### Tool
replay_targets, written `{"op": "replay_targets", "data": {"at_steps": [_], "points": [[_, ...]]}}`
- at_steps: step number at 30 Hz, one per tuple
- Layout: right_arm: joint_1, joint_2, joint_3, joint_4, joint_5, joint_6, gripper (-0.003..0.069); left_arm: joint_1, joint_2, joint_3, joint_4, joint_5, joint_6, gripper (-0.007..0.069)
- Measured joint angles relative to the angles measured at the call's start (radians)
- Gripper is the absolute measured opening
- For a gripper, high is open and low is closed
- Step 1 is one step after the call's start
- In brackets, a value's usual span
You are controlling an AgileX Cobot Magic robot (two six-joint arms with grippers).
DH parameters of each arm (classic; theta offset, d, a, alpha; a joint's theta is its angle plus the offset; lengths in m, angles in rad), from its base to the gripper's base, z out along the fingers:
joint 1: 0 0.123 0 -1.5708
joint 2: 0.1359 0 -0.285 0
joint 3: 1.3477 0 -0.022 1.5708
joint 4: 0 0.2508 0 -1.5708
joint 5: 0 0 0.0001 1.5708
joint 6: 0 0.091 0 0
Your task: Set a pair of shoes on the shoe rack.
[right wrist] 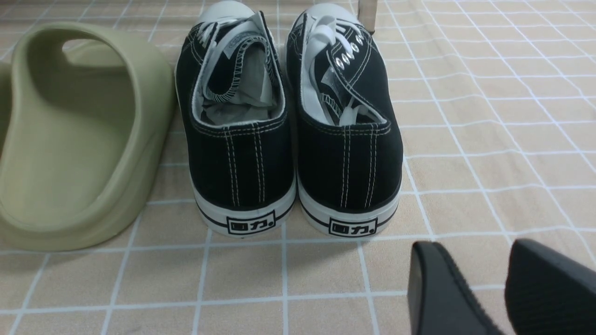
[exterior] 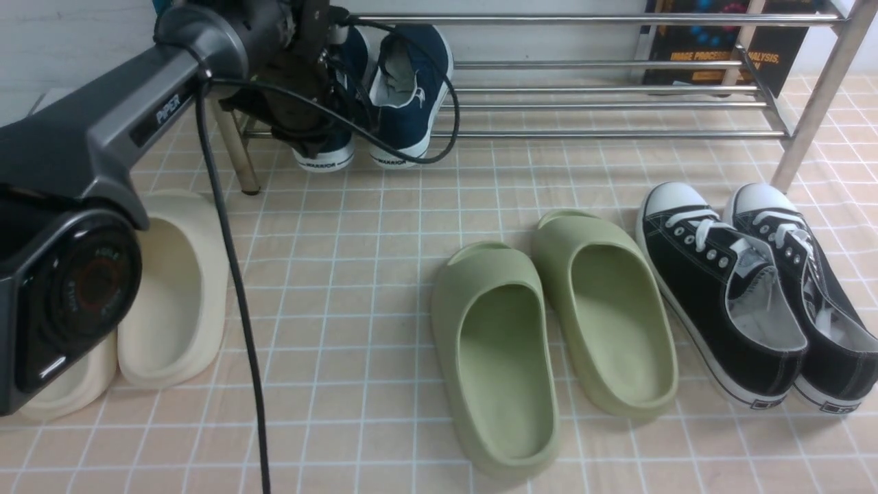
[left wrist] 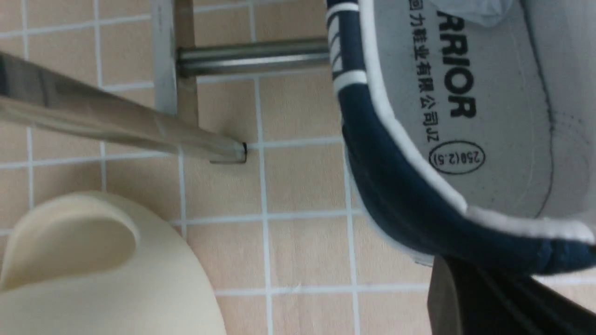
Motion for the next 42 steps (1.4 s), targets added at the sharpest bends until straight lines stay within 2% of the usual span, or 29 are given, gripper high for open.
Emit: {"op": "replay_targets", "data": {"at_steps": [6,11,15,21,25,30,37,42], "points": [[0.000,0.000,0.000,0.000,0.000,0.000,0.0238,0.000,0.011,-0.025,0.093,0.041,-0.033,0.0019],[0.000,0.000,0.000,0.000,0.000,0.000,0.0238,-0.006,-0.070,-0.035,0.095,0.158,0.019,0.0020],[0.000,0.000,0.000,0.000,0.000,0.000,0.0238,-0.035,-0.243,-0.035,0.086,0.252,0.101,0.0022],[0.000,0.000,0.000,0.000,0.000,0.000,0.0238,-0.090,-0.514,-0.038,0.006,0.252,0.123,0.0025],[0.000,0.000,0.000,0.000,0.000,0.000,0.0238,-0.120,-0.669,0.040,-0.021,0.252,0.137,0.0032],[0.000,0.000,0.000,0.000,0.000,0.000,0.0238,-0.123,-0.919,0.359,-0.019,0.252,0.124,0.0037],[0.000,0.000,0.000,0.000,0.000,0.000,0.0238,-0.123,-1.270,0.811,0.004,0.180,0.030,0.0042],[0.000,0.000,0.000,0.000,0.000,0.000,0.0238,-0.123,-1.488,1.045,0.006,0.143,-0.039,0.0044]]}}
